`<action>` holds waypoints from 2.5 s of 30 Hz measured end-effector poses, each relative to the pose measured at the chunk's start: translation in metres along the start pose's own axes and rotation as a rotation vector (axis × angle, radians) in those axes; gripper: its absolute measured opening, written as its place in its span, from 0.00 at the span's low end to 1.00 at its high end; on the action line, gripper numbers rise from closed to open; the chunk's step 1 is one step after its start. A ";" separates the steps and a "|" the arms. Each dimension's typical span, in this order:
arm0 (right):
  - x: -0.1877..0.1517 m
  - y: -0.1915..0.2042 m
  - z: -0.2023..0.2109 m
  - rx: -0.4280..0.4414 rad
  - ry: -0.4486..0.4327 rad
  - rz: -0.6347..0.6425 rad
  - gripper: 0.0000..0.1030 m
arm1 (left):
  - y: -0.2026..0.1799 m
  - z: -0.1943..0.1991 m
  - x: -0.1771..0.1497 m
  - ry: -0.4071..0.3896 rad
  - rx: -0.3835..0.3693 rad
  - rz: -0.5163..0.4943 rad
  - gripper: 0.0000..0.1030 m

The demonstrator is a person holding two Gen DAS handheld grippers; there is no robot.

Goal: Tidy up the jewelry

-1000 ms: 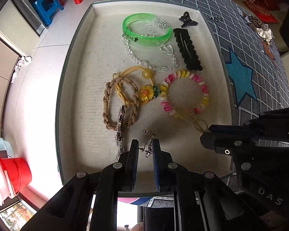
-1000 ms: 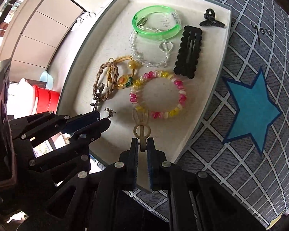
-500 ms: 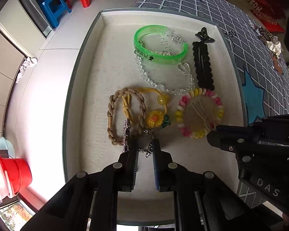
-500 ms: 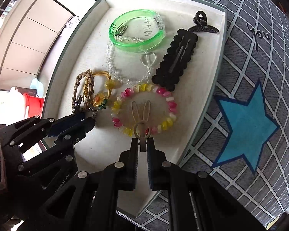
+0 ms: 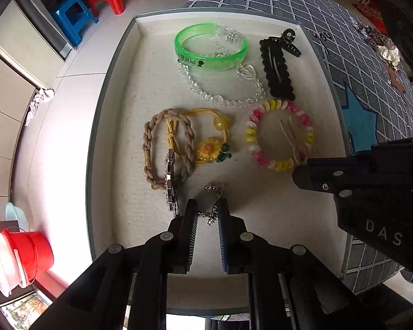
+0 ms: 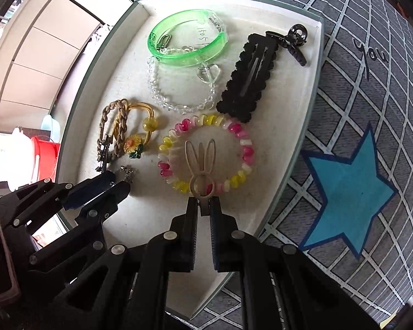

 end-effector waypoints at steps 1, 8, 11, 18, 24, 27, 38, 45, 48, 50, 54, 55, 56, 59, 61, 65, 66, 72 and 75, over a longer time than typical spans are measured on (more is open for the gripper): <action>-0.009 -0.004 0.002 0.003 0.000 0.000 0.09 | -0.004 -0.001 -0.001 0.004 0.001 -0.002 0.21; -0.008 -0.007 -0.004 0.007 0.028 -0.001 0.09 | -0.013 0.000 -0.005 0.020 0.007 -0.005 0.21; -0.005 -0.007 -0.001 0.015 0.035 -0.009 0.10 | -0.016 0.000 -0.007 0.029 0.005 -0.004 0.21; 0.002 -0.011 -0.005 0.019 0.044 -0.009 0.10 | -0.019 0.002 -0.010 0.050 0.007 0.001 0.21; -0.001 -0.005 -0.002 0.015 0.051 -0.003 0.26 | -0.013 0.007 -0.014 0.047 0.000 0.013 0.21; -0.004 -0.002 0.005 0.015 0.042 -0.003 0.29 | -0.011 0.011 -0.015 0.048 0.000 0.011 0.21; -0.006 -0.003 0.045 -0.012 -0.027 -0.040 0.32 | -0.011 0.027 -0.021 0.042 -0.002 0.012 0.21; -0.012 -0.015 0.062 -0.036 -0.031 -0.070 0.32 | -0.010 0.039 -0.021 0.043 0.016 0.011 0.21; -0.018 -0.021 0.065 -0.045 -0.024 -0.084 0.37 | -0.012 0.045 -0.023 0.039 0.021 0.001 0.21; -0.023 -0.026 0.067 -0.046 -0.025 -0.091 0.37 | -0.016 0.048 -0.023 0.037 0.021 -0.007 0.21; -0.028 -0.035 0.069 -0.053 -0.025 -0.094 0.37 | -0.021 0.050 -0.022 0.041 0.011 -0.013 0.21; -0.030 -0.036 0.070 -0.057 -0.027 -0.094 0.38 | -0.021 0.049 -0.019 0.041 0.009 -0.015 0.21; -0.030 -0.039 0.071 -0.062 -0.029 -0.093 0.38 | -0.023 0.050 -0.019 0.041 0.010 -0.018 0.21; -0.033 -0.044 0.076 -0.081 -0.037 -0.086 0.41 | -0.027 0.052 -0.017 0.039 0.023 -0.029 0.43; -0.034 -0.046 0.080 -0.090 -0.047 -0.081 0.43 | -0.028 0.055 -0.016 0.023 0.046 -0.027 1.00; -0.035 -0.049 0.087 -0.106 -0.068 -0.073 0.43 | -0.031 0.061 -0.014 -0.005 0.039 -0.032 1.00; -0.035 -0.050 0.088 -0.109 -0.069 -0.070 0.43 | -0.031 0.061 -0.013 -0.003 0.045 -0.037 1.00; -0.034 -0.046 0.093 -0.131 -0.082 -0.052 0.44 | -0.029 0.062 -0.015 0.013 0.103 -0.043 1.00; -0.034 -0.042 0.097 -0.148 -0.094 -0.033 0.54 | -0.025 0.067 -0.015 -0.001 0.118 -0.027 1.00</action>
Point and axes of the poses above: each gripper's, at about its wrist camera, not at the fingertips, and z roughly against the way its jaws point, y to its left, x to its top, the point moved 2 cm from there along -z, roughly the way its jaws point, and after that the axes turned 13 degrees about -x, right-handed, at the moved point
